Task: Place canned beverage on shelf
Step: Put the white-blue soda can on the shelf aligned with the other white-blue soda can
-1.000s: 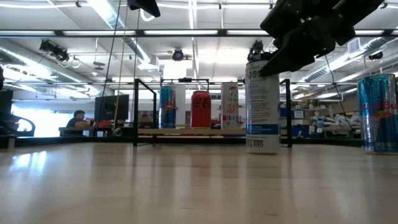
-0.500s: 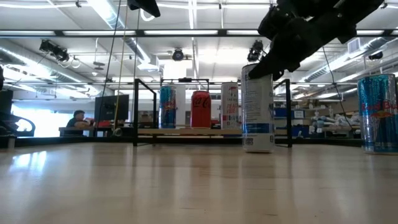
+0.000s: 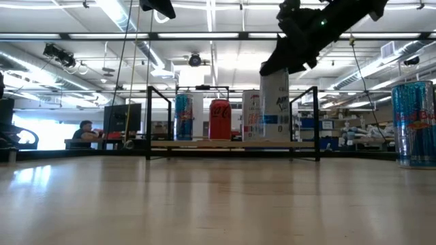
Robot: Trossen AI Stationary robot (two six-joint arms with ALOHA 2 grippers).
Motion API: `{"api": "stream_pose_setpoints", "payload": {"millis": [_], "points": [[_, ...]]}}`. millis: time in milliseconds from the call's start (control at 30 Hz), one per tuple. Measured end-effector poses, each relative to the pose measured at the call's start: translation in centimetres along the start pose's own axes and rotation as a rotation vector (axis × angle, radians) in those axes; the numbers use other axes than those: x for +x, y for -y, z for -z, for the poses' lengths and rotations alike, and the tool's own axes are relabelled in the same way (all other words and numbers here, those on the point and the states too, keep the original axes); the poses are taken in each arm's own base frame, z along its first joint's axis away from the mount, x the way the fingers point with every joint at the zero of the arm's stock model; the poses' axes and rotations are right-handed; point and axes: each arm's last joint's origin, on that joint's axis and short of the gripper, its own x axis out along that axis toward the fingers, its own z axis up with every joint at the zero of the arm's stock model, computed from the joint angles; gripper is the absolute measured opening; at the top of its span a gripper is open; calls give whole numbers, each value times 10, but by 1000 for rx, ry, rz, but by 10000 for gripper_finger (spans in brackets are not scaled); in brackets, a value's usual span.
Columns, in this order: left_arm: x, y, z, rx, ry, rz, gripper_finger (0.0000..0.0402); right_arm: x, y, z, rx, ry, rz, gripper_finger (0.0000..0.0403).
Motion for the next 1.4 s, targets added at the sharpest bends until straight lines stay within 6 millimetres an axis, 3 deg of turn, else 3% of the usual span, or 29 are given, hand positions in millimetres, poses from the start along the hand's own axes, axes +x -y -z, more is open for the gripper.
{"api": "stream_pose_setpoints", "payload": {"millis": [200, 433, 933, 1400], "points": [[0, 0, 0, 0, 0, 0, 316, -3, 5, -8, 119, 40, 155, 256], [0, 0, 0, 1, 0, 1, 316, -3, 11, -4, 202, 54, 326, 256], [0, 0, 0, 50, 0, 0, 316, 12, 54, -2, 333, 5, 491, 256], [0, 0, 0, 51, 0, 0, 316, 17, 80, -11, 403, -40, 480, 256]]}}
